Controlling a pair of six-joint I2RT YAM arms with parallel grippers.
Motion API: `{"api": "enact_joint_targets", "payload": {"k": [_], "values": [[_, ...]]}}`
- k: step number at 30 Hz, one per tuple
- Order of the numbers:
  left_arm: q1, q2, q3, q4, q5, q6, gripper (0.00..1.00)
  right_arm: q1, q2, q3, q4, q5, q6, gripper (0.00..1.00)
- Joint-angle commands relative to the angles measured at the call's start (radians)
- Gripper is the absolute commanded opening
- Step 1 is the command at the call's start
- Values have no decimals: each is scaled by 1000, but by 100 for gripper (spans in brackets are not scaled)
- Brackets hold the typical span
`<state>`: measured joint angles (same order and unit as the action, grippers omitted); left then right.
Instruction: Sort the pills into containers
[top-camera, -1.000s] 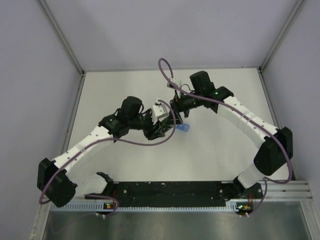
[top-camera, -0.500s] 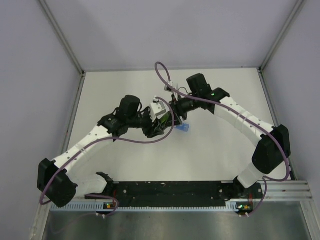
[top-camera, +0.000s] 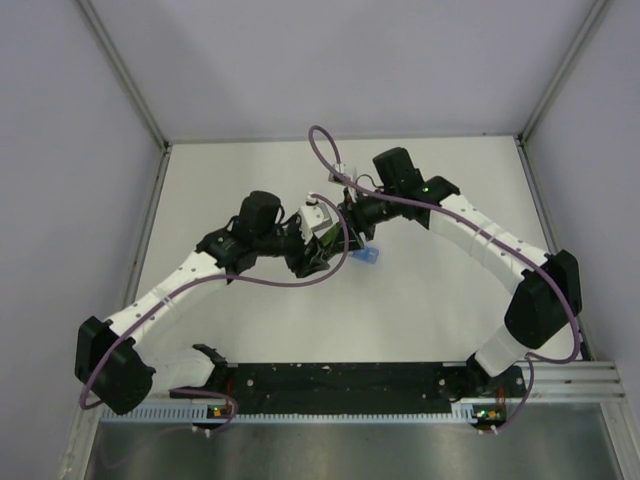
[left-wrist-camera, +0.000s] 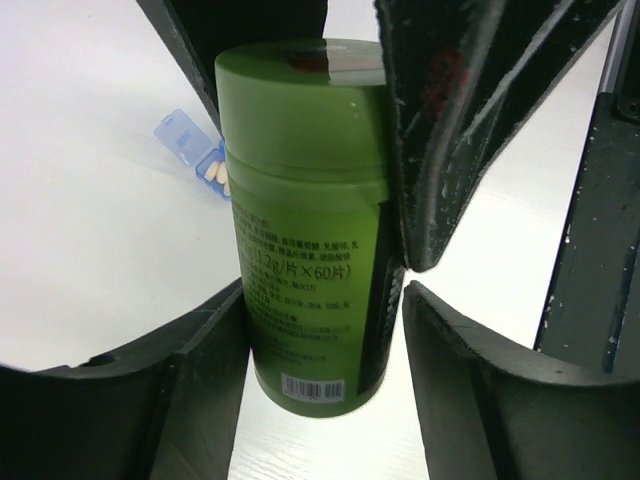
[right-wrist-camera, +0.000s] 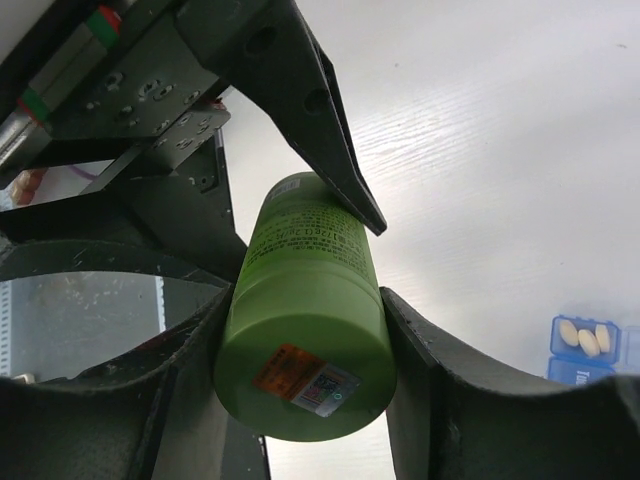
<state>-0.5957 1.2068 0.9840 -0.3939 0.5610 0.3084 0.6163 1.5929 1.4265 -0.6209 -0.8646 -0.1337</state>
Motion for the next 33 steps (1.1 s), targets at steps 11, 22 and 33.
{"api": "enact_joint_targets", "payload": {"k": [11,22,33], "values": [[40,-43,-13,98,-68,-52,88,-214,-87,0,-8,413,-49,0],[40,-33,-5,90,-136,-54,87,-389,82,81,-57,772,-198,0],[40,-32,-8,86,-112,-48,86,-444,249,132,-79,816,-248,10]]}}
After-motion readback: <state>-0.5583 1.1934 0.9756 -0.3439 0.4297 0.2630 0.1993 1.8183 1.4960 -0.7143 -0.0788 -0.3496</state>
